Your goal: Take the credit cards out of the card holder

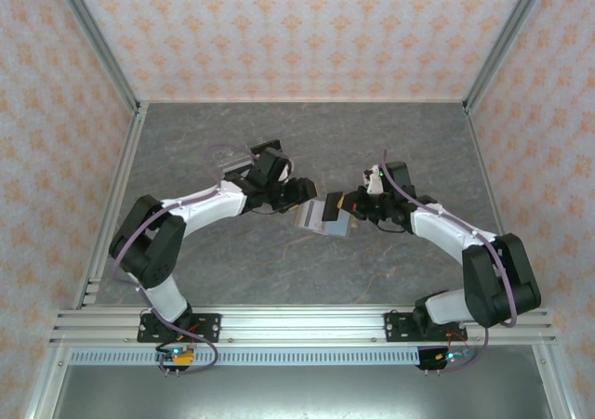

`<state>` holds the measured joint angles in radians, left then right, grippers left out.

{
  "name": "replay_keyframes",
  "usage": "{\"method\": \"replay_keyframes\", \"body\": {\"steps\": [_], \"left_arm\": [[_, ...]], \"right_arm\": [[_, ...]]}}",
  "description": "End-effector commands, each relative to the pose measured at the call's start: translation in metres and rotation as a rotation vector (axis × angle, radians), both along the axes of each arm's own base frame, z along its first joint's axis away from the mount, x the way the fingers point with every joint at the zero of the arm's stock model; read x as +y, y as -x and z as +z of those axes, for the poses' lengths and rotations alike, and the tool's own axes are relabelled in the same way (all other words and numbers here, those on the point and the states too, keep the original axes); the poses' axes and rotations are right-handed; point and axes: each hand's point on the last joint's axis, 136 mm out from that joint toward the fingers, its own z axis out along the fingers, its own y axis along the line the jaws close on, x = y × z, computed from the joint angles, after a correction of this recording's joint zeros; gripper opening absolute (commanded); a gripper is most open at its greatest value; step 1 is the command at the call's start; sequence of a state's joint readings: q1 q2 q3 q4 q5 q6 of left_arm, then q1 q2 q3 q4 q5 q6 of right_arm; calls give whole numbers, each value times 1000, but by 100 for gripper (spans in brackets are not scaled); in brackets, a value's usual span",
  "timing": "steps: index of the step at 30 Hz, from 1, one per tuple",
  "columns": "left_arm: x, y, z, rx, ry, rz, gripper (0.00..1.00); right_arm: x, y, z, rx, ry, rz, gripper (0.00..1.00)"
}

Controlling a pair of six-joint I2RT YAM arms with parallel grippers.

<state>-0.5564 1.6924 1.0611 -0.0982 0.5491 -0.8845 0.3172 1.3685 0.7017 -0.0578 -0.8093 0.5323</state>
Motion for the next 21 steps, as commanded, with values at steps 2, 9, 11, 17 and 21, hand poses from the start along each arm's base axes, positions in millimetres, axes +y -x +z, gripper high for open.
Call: {"method": "replay_keyframes", "body": {"steps": [2,9,11,17,21], "left_arm": [[-13,-1,28,-49,175,-33,70],[-22,1,59,-85,310,-80,69],[-25,3,65,-90,332,-95,67],[-29,3,75,-110,386,-111,55],[-23,2,84,-161,395,-101,40]], "right_arm": [[17,-13,48,-117,-130,47,0],[27,-16,78,-163,-238,70,0],[29,-16,85,-172,-263,78,0],[33,-17,100,-186,-315,86,0],[33,-17,100,-179,-321,85,0]]}}
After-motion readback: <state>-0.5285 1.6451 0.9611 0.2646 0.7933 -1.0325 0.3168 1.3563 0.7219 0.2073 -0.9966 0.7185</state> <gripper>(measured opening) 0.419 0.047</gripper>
